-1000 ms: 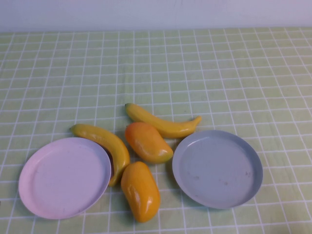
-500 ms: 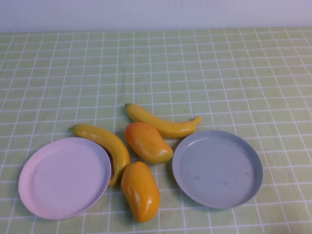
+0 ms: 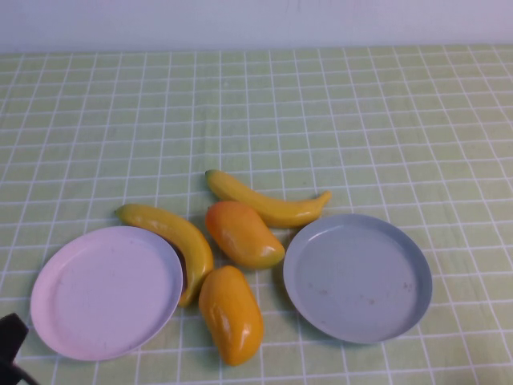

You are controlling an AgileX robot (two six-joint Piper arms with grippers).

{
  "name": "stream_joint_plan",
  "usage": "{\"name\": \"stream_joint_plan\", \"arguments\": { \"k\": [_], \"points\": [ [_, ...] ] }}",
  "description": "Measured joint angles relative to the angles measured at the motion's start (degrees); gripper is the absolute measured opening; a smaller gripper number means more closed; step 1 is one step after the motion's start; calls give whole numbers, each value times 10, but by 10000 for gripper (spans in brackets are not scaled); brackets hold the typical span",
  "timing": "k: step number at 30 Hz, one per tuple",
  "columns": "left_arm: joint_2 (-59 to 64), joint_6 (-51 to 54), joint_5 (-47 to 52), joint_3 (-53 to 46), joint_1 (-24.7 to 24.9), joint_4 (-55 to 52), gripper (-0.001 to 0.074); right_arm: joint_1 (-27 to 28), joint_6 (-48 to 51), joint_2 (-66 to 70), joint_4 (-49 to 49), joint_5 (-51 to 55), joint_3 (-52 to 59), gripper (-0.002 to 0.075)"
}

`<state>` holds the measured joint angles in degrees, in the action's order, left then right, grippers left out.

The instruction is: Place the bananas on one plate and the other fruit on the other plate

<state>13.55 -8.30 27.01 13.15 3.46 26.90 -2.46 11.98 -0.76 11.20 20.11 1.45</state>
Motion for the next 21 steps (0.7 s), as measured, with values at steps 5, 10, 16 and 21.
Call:
{"name": "stream_joint_plan", "arguments": {
  "k": [5, 10, 16, 21],
  "points": [
    [128, 111, 122, 118, 0, -5, -2, 0, 0, 0, 0, 0, 0, -15],
    [255, 193, 199, 222, 0, -8, -2, 0, 0, 0, 0, 0, 0, -15],
    [364, 242, 209, 276, 8, -11, -2, 0, 0, 0, 0, 0, 0, -15],
    [449, 243, 192, 304, 76, -23, -2, 0, 0, 0, 0, 0, 0, -15]
  ]
}}
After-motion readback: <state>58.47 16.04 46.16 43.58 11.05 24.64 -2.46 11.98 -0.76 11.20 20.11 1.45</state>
